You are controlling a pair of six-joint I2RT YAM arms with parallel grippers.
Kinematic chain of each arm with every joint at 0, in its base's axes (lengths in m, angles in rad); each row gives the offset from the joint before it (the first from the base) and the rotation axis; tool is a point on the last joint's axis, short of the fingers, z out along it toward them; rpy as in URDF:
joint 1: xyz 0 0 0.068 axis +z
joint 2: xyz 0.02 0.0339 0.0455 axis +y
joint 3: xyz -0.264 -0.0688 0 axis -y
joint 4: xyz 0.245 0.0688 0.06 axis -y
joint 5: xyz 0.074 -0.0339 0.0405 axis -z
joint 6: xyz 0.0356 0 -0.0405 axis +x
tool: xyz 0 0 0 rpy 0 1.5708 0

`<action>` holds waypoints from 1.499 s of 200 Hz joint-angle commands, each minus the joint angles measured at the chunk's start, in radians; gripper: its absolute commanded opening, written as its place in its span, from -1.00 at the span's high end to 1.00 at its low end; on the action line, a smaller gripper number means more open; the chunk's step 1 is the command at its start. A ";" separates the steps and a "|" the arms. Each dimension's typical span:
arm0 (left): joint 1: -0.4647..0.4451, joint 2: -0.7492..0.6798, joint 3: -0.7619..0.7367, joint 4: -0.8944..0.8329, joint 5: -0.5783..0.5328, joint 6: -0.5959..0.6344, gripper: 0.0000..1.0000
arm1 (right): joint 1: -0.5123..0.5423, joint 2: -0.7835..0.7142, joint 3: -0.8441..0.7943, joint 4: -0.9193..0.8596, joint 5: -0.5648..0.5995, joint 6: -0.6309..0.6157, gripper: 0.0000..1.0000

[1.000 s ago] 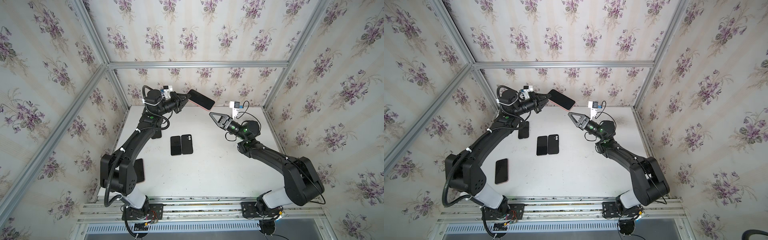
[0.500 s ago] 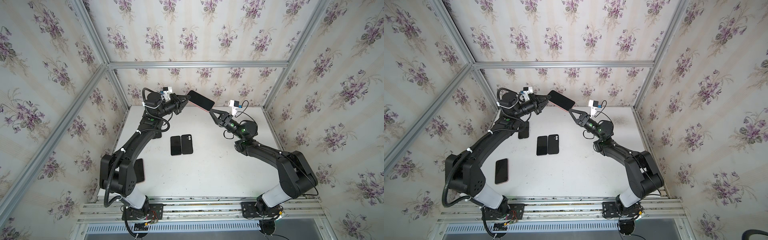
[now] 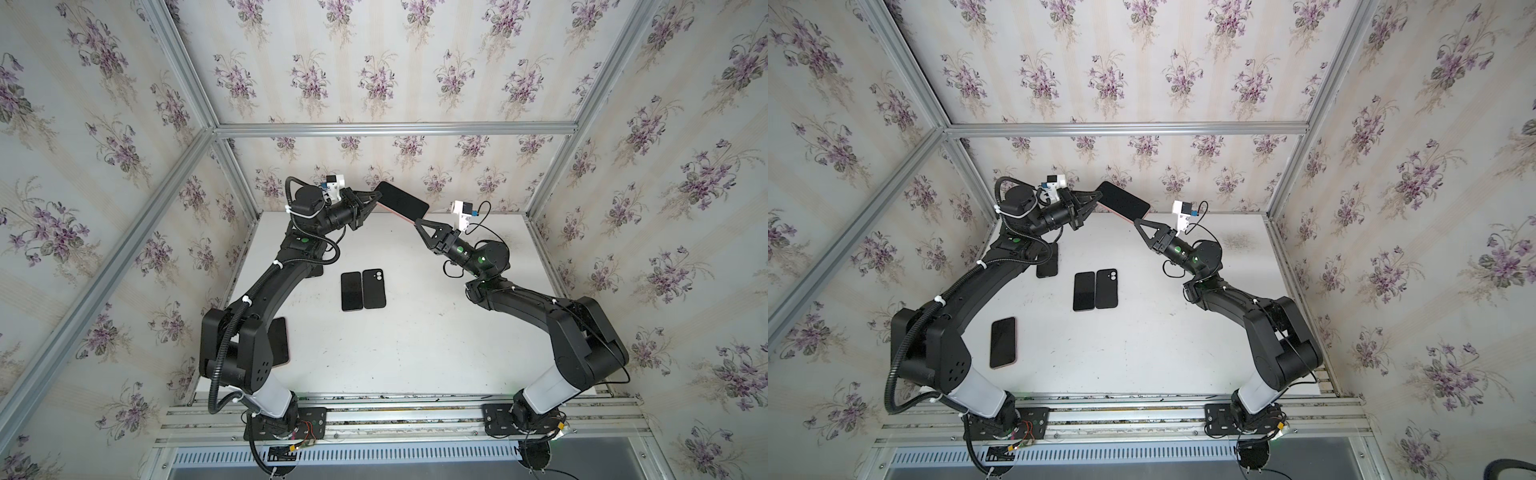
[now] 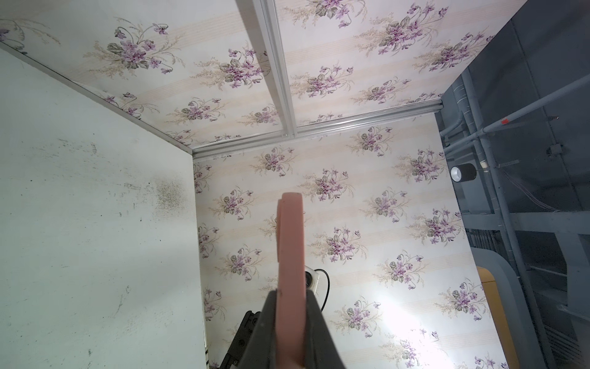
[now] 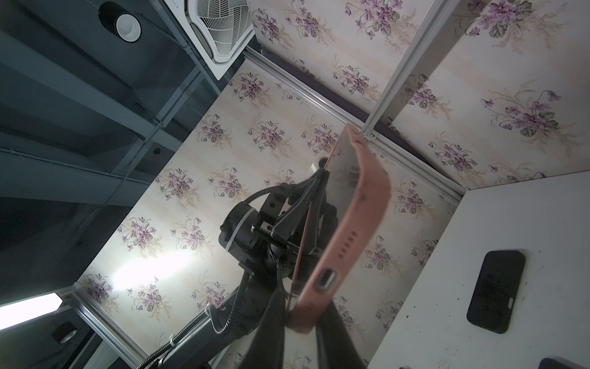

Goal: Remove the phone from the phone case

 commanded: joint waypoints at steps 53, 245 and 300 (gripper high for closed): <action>-0.001 -0.003 0.044 -0.023 0.014 -0.017 1.00 | 0.001 0.038 -0.016 0.101 -0.028 -0.016 0.93; -0.027 -0.008 0.180 -0.211 0.166 -0.021 1.00 | -0.018 -0.224 -0.022 -0.617 0.093 -0.970 1.00; -0.015 -0.014 0.216 -0.262 0.225 0.123 1.00 | -0.058 -0.371 -0.104 -0.717 0.094 -0.980 0.29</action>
